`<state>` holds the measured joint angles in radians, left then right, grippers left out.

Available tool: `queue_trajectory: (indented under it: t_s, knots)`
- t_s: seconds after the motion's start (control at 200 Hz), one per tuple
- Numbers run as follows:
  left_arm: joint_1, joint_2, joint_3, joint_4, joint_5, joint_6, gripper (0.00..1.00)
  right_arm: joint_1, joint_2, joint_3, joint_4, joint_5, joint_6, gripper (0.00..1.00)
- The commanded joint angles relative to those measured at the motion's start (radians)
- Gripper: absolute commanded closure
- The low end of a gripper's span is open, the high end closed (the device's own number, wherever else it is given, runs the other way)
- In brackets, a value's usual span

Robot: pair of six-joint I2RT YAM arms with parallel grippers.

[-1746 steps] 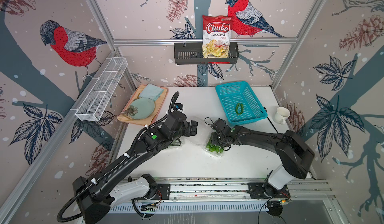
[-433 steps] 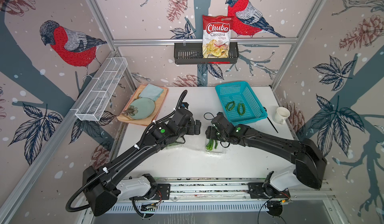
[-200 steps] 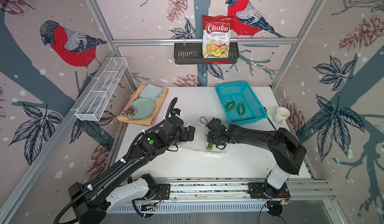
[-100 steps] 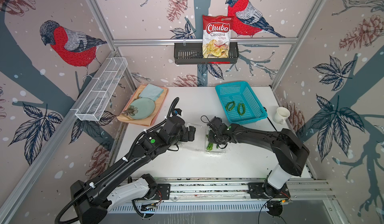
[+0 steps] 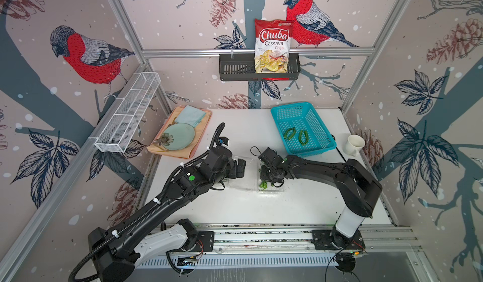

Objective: Take small green peppers out of containers
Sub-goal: Pick up the green pepper from the packing box.

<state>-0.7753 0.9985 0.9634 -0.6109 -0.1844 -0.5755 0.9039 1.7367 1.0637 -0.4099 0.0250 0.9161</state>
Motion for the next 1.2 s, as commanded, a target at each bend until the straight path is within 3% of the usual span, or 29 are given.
queue_trajectory:
  t_s: [0.0, 0.145, 0.285, 0.66, 0.976, 1.196]
  knots:
    - [0.001, -0.002, -0.005, 0.022, -0.004, 0.000, 0.04, 0.001, -0.023, 0.002, -0.044, 0.013, -0.004, 0.81]
    - [0.001, 0.010, -0.001, 0.030, -0.001, 0.005, 0.04, 0.000, -0.029, -0.012, -0.051, 0.006, -0.008, 0.75]
    - [0.001, 0.024, 0.009, 0.036, 0.002, 0.009, 0.04, 0.001, -0.026, -0.032, -0.022, -0.014, -0.007, 0.93]
    - [0.001, 0.020, -0.002, 0.040, 0.008, 0.002, 0.04, -0.002, -0.058, -0.017, -0.050, 0.005, -0.008, 0.94]
    - [0.001, 0.014, -0.008, 0.038, -0.003, -0.001, 0.04, -0.021, -0.257, 0.078, -0.192, 0.068, -0.011, 0.94]
    - [0.001, 0.046, 0.005, 0.050, 0.005, 0.011, 0.04, -0.112, -0.404, 0.183, -0.181, 0.153, -0.103, 0.92]
